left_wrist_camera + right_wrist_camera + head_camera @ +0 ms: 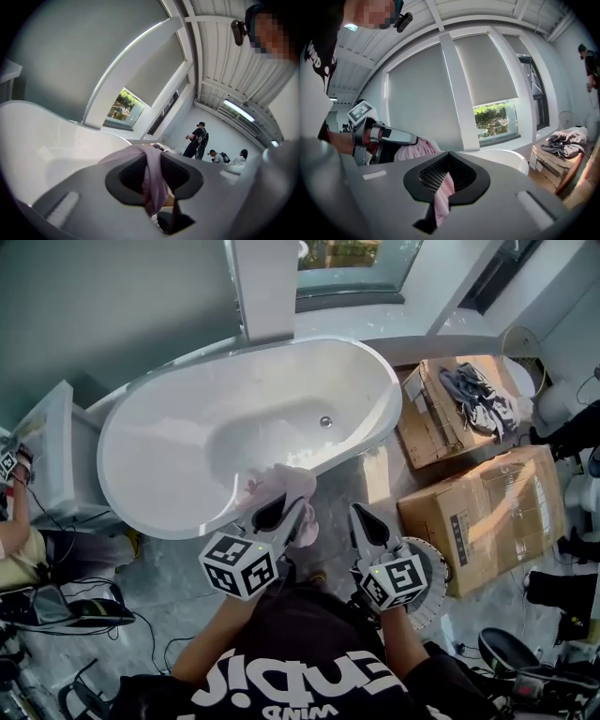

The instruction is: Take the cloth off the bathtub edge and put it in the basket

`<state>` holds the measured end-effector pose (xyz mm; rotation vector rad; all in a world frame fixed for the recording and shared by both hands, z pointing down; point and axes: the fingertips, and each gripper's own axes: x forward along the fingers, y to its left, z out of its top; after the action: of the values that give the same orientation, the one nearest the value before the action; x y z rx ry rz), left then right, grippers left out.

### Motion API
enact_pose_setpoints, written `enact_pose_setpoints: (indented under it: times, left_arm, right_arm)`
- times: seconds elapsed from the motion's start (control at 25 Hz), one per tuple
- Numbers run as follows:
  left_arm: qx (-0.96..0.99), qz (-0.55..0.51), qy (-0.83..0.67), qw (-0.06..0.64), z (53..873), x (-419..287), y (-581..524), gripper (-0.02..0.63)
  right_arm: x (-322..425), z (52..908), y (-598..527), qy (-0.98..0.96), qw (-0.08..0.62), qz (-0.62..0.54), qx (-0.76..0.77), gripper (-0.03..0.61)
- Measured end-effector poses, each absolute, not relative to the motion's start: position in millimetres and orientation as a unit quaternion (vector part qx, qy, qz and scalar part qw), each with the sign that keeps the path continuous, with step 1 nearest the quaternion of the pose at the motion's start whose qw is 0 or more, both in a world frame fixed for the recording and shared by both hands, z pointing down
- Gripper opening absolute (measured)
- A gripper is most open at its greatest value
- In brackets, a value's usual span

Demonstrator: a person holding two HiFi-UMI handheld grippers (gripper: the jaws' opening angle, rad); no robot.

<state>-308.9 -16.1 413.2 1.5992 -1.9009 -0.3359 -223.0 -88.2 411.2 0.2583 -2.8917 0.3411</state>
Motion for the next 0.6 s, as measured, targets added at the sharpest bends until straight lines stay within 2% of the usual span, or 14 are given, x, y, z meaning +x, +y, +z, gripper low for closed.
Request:
enact_pose_setpoints:
  times: [0.6]
  left_arm:
    - [0.738, -0.089, -0.598, 0.301, 384, -171, -90, 0.086]
  right_arm:
    - [-62, 391, -120, -0.952, 0.076, 0.112, 0.275, 0.006]
